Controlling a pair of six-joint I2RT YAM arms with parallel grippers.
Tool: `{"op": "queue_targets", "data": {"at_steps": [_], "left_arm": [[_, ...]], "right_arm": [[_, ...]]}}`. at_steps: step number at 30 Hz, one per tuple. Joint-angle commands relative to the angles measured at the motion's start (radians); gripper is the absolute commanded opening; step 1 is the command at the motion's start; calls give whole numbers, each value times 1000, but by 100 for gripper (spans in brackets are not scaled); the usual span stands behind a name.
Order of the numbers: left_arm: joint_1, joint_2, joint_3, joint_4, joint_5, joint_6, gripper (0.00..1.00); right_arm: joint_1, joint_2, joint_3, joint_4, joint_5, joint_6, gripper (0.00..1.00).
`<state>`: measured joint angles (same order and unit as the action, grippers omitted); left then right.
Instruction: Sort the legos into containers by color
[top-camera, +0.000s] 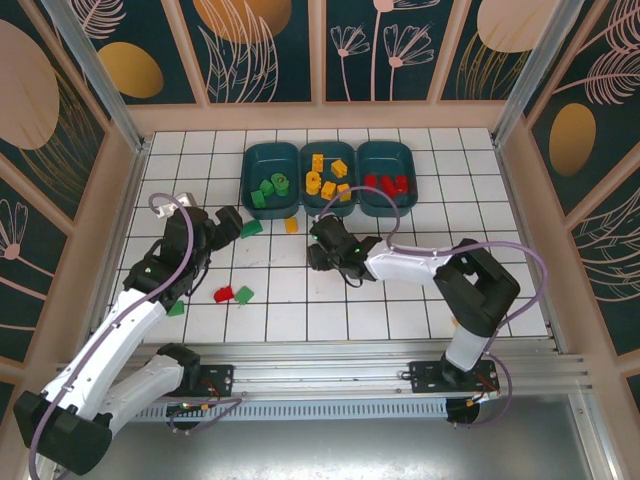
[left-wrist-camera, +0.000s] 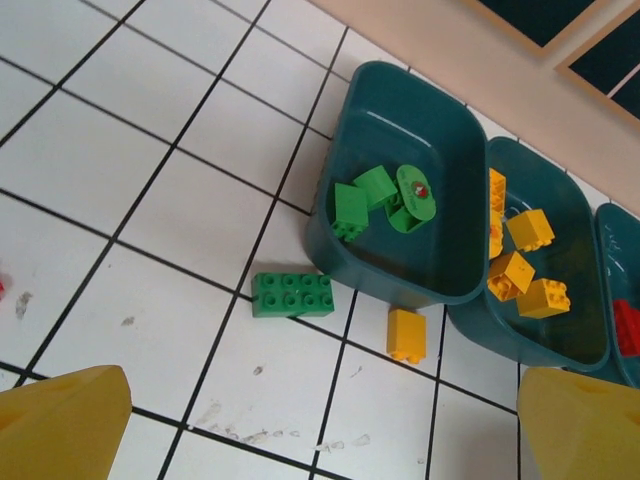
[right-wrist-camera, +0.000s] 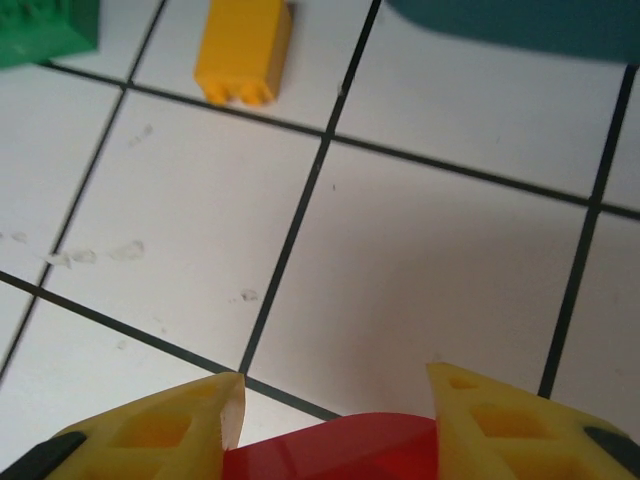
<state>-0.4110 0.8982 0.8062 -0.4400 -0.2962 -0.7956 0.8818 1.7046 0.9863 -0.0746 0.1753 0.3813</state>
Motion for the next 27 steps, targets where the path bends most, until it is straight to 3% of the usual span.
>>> {"op": "queue_targets", "data": {"at_steps": [1,7,10,14,17,19,27], "left_arm": [[9,23,-14,-19,27,-73,98],[44,81,-82,12,183,-182,99],[121,67,-169,86,339,-232,98],[176,15,-230,83,392,-274,98],[177,1,-267,83,436,-310,98],[177,9,-295,88,471,-318,92],[178,11,-312,-37,472,-405,87]], "right_arm": [[-46,-65,21,5,37,-8,33],[-286,-121,60,30,17,-37,33],[-415,-61,124,43,1,-59,33],[-529,88,261,21,-35,-95,35],[-575,193,373,-19,-73,-107,38],[-586,242,436,-36,-94,-123,41],[-595,262,504,-68,-50,-129,68]]}}
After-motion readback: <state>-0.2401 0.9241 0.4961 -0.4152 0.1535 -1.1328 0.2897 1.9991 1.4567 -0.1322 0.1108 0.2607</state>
